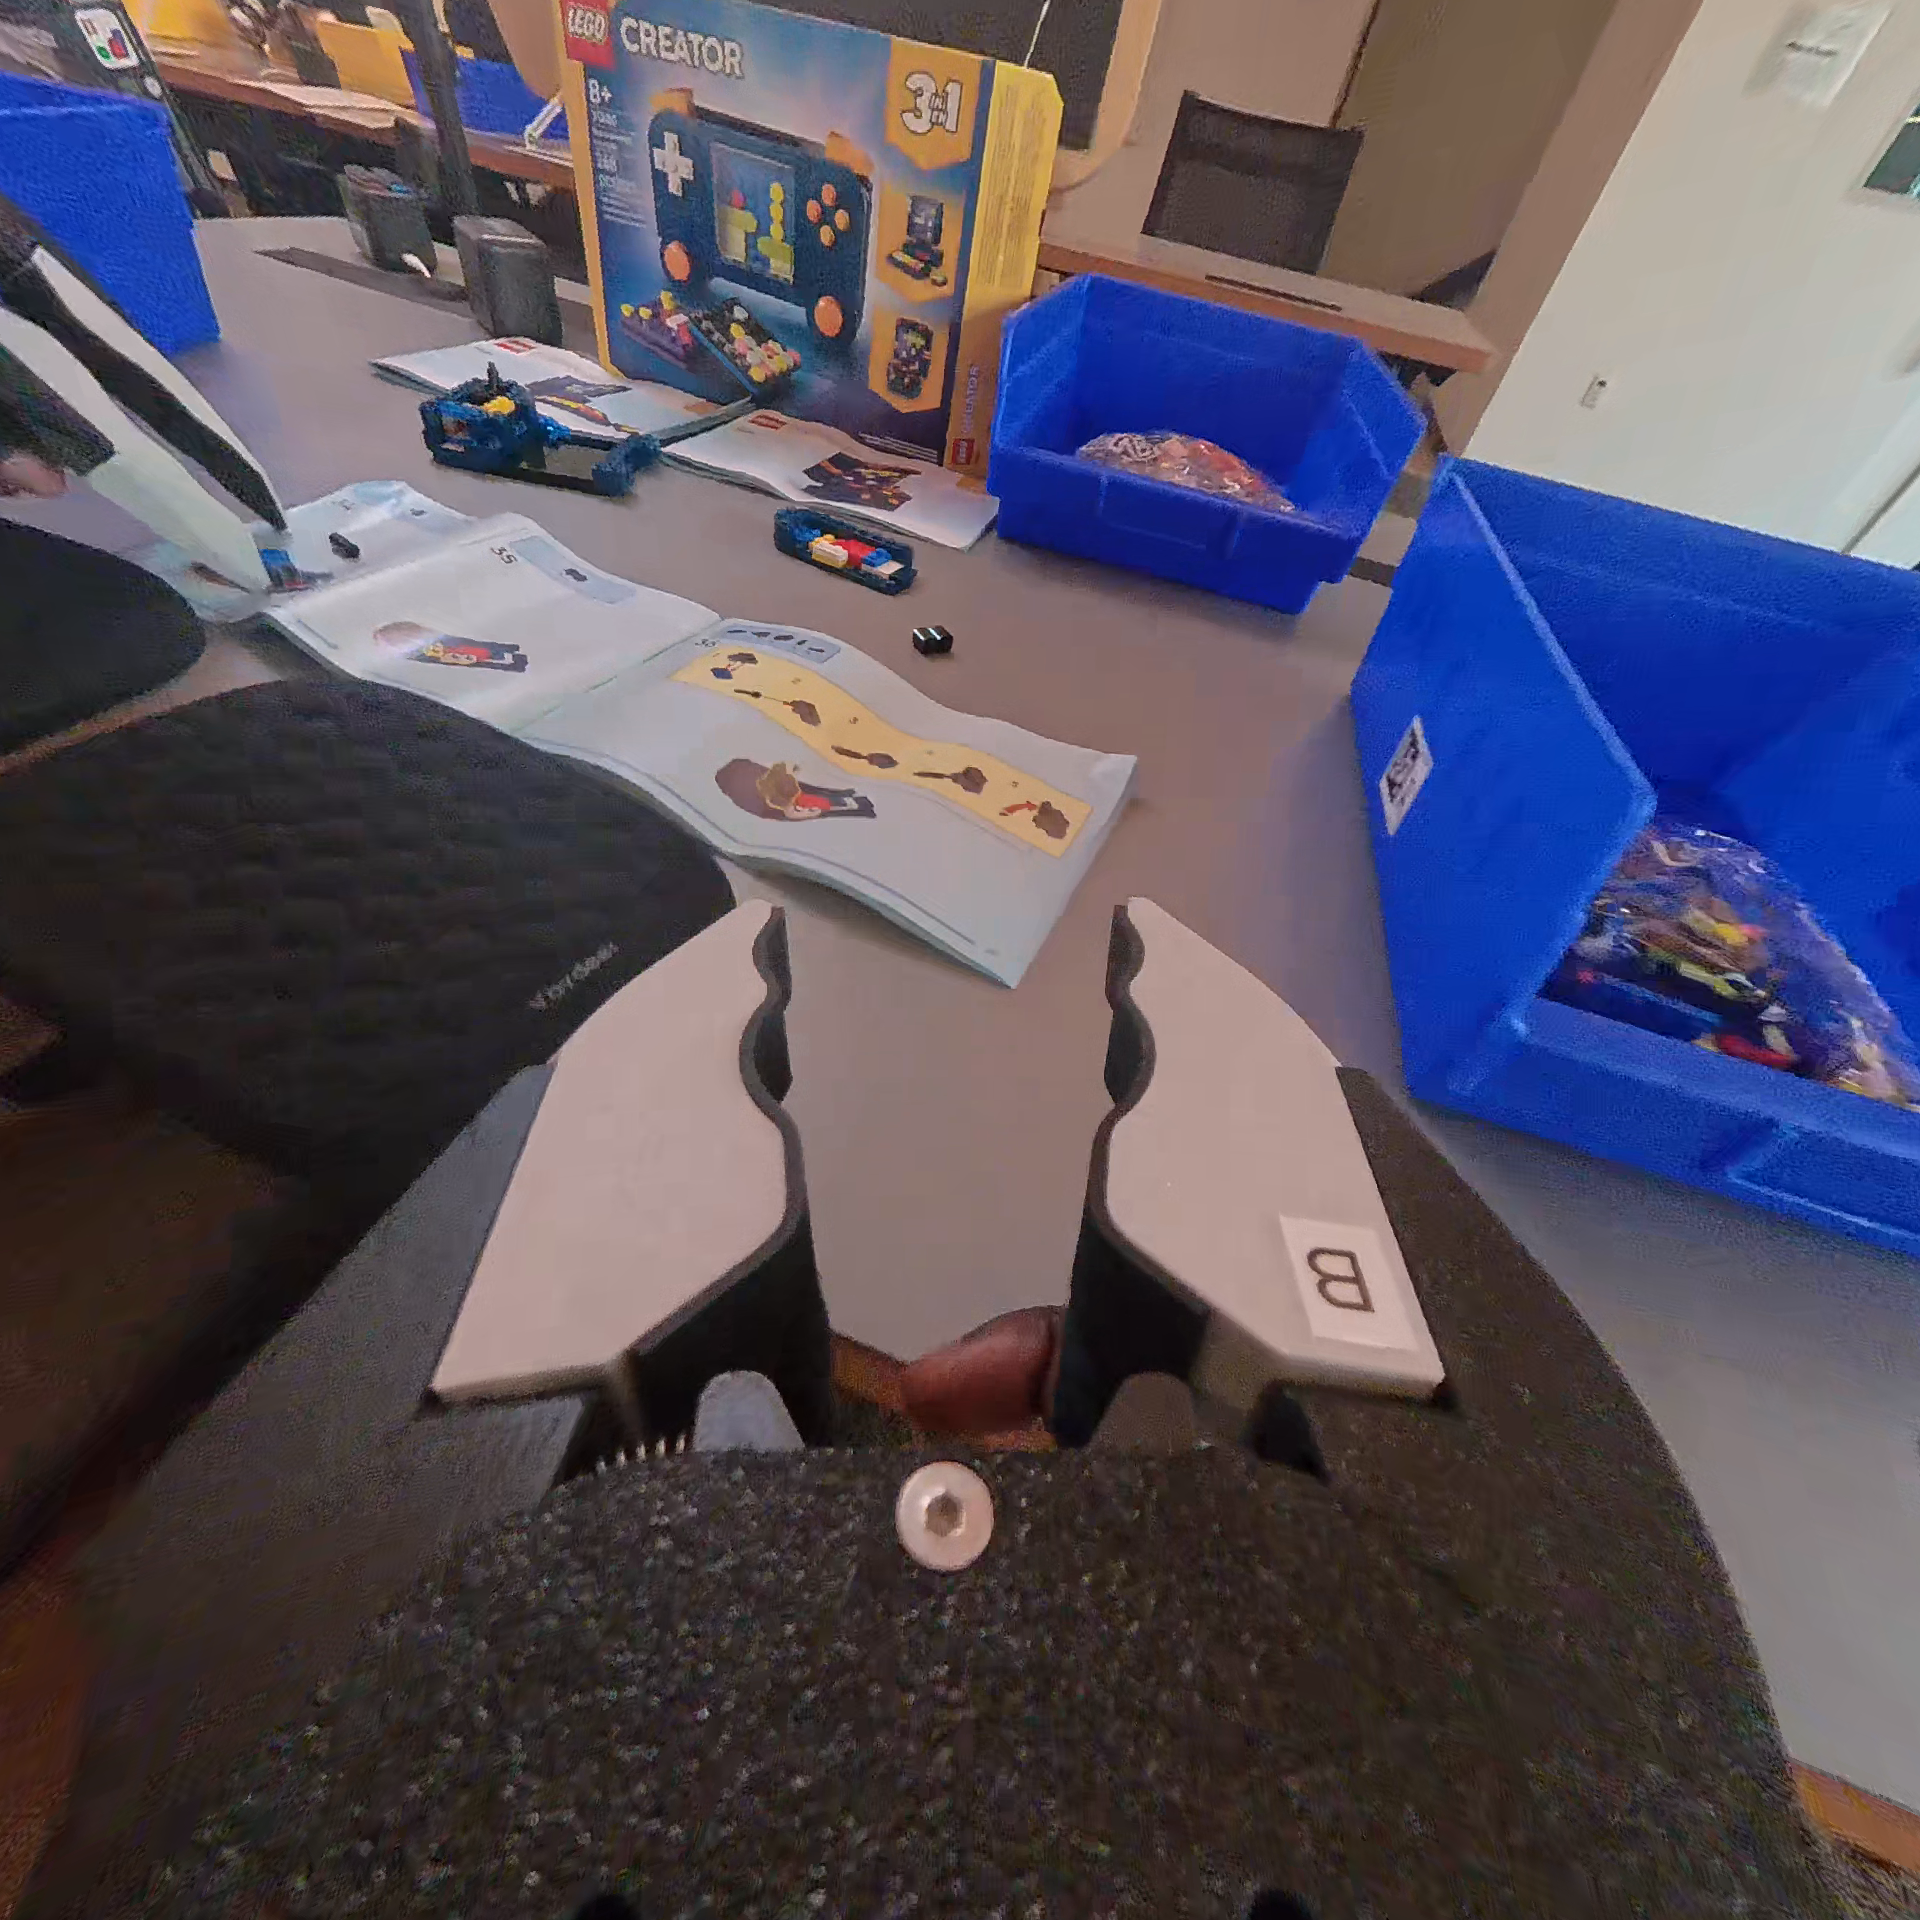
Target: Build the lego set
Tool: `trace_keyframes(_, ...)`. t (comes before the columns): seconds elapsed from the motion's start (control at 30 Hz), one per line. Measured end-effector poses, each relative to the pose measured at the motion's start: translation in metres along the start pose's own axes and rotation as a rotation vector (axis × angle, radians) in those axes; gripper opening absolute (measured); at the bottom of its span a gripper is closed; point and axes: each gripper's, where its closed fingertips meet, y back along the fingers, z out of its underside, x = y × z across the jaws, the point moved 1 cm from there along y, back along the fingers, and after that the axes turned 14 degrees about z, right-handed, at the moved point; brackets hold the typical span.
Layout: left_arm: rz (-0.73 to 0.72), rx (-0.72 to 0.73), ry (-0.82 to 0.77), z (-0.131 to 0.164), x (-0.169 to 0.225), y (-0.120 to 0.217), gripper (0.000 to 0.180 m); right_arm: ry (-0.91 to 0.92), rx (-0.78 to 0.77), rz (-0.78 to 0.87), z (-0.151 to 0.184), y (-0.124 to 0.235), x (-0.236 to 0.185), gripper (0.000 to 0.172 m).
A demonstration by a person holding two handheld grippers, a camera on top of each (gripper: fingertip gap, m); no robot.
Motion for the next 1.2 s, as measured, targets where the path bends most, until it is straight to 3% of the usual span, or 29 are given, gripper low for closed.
trace_keyframes(0.07,0.018,0.069,0.000,-0.011,0.005,0.005,0.058,0.032,0.008,0.027,0.001,0.019,0.014,0.058)
trace_keyframes(0.23,-0.102,0.220,-0.019,-0.027,-0.001,0.037,0.083,0.019,0.028,0.047,0.007,0.047,0.034,0.057)
trace_keyframes(0.33,-0.151,0.461,-0.065,-0.043,0.004,0.058,0.091,0.008,0.013,0.049,0.025,0.054,0.035,0.070)
trace_keyframes(0.4,-0.186,0.600,-0.106,-0.046,0.009,0.064,0.093,-0.007,-0.002,0.147,0.043,0.059,0.049,0.092)
trace_keyframes(0.47,-0.253,0.705,-0.168,-0.039,0.013,0.062,0.089,-0.035,-0.019,0.243,0.061,0.071,0.059,0.117)
trace_keyframes(0.6,-0.546,0.849,-0.350,-0.039,0.021,0.090,0.065,0.160,-0.149,0.421,0.105,0.109,0.074,0.127)
trace_keyframes(0.67,-0.622,0.788,-0.420,-0.036,0.019,0.084,0.068,0.179,-0.213,0.459,0.127,0.123,0.076,0.123)
trace_keyframes(0.8,-0.594,0.695,-0.387,-0.033,0.013,0.069,0.073,0.269,-0.324,0.600,0.160,0.131,0.100,0.103)
trace_keyframes(0.93,-0.646,0.702,-0.448,-0.032,0.019,0.070,0.061,0.170,-0.454,0.899,0.178,0.149,0.141,0.085)
trace_keyframes(1.07,-0.690,0.564,-0.473,-0.028,0.013,0.054,0.058,0.318,-0.517,0.898,0.183,0.137,0.142,0.063)
trace_keyframes(1.2,-0.654,0.444,-0.376,-0.022,-0.001,0.040,0.058,0.259,-0.529,0.908,0.183,0.137,0.150,0.069)
